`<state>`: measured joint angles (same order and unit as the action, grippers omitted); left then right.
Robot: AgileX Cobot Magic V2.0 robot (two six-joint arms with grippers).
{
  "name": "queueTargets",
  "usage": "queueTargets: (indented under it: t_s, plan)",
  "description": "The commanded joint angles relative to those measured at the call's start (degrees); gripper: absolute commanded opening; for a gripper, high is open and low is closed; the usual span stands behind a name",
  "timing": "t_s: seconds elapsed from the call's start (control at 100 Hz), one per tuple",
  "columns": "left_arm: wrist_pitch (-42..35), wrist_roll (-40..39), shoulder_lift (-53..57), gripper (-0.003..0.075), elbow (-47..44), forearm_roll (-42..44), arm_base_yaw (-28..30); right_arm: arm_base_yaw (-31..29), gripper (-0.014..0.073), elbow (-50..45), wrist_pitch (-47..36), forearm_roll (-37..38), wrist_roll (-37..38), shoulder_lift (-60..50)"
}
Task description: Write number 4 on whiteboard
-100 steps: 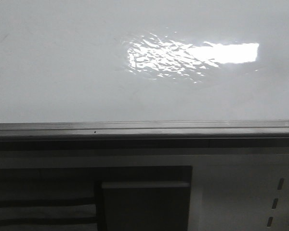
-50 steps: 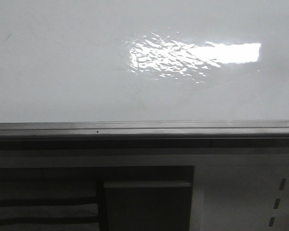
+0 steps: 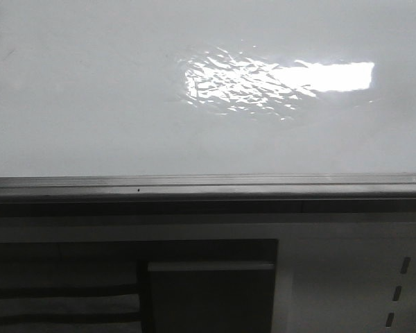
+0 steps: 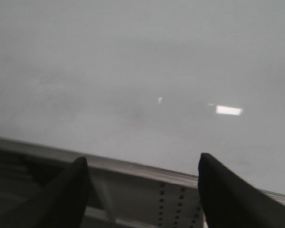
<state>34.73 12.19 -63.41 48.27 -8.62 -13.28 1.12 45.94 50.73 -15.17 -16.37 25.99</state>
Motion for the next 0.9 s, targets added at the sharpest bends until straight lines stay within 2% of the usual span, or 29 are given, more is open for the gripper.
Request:
queueTargets:
  t_s: [0.0,0.1,0.19,0.29,0.51,0.66,0.89]
  plan:
    - [6.09,5.68,1.42,-0.0020,6.34,-2.10,-3.40,1.02,0.0437,4.47,2.47,-11.34,-10.70,4.60]
    - [13.91,12.43,1.42,-0.0020,10.58,-6.90,-8.04,2.03,0.0437,6.21,7.09,-20.51,-19.71,9.57]
    - [18.29,17.07,1.02,-0.0020,13.48,-12.43,-12.44,2.72,0.0437,7.59,11.19,-25.20,-29.89,14.13]
    - [23.23,20.00,-0.95,-0.0020,16.45,-14.74,-17.62,4.17,0.0437,9.43,15.68,-26.58,-35.60,19.16]
    - [25.54,26.68,-6.85,-0.0020,20.50,-14.64,-27.84,14.40,0.0437,11.72,12.55,-27.27,-47.27,26.75]
    - [25.62,27.85,-10.52,-0.0020,21.72,-14.52,-31.88,21.41,0.0437,12.72,6.38,-27.27,-48.80,30.22]
    - [25.02,29.43,-12.01,-0.0020,22.20,-13.27,-35.62,27.97,0.0437,16.31,5.01,-27.27,-48.80,35.62]
